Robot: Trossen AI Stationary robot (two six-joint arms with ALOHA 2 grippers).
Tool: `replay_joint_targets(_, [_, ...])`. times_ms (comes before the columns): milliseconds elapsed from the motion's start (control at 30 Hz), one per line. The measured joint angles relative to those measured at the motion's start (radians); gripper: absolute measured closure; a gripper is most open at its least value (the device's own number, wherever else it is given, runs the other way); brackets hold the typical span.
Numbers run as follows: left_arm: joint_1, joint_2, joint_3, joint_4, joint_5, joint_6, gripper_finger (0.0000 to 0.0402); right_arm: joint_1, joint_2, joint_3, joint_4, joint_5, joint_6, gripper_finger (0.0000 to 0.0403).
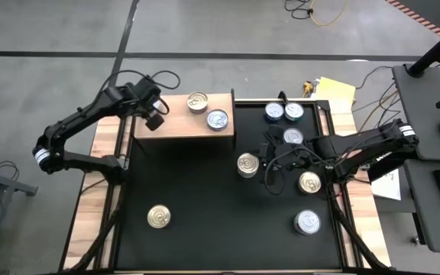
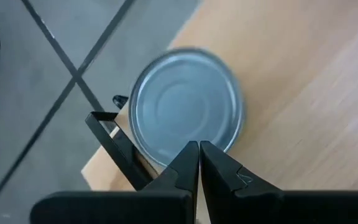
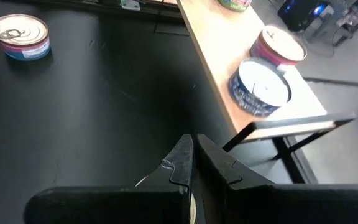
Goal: Stack canned seafood by type on shelf
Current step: Stack the blue/pink tuna can on top of the other blue/pink tuna can on the shelf
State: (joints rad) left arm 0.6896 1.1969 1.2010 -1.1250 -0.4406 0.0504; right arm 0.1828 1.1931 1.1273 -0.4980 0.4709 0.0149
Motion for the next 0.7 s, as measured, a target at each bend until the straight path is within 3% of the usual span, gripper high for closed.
replay_joint_targets(233, [-0.151,-0.079,-0.014,0.047,0.006,-0.114,0.0402,0.0,0.0,-0.094,0.001,0.0,0.15,0.0393])
replay_joint_targets(533, [-0.555,-0.143,-0.142,0.295,-0.003,-0.203,0.0401,0.0,0.0,-0.191,-0.002,0.001,0.362,0.0393])
replay_joint_targets(700, [-0.775,-0.135,-0.219,0.4,-0.159,-0.245,0.0401,0.0,0.0,-0.201,-0.03,0.001,0.465,0.0393])
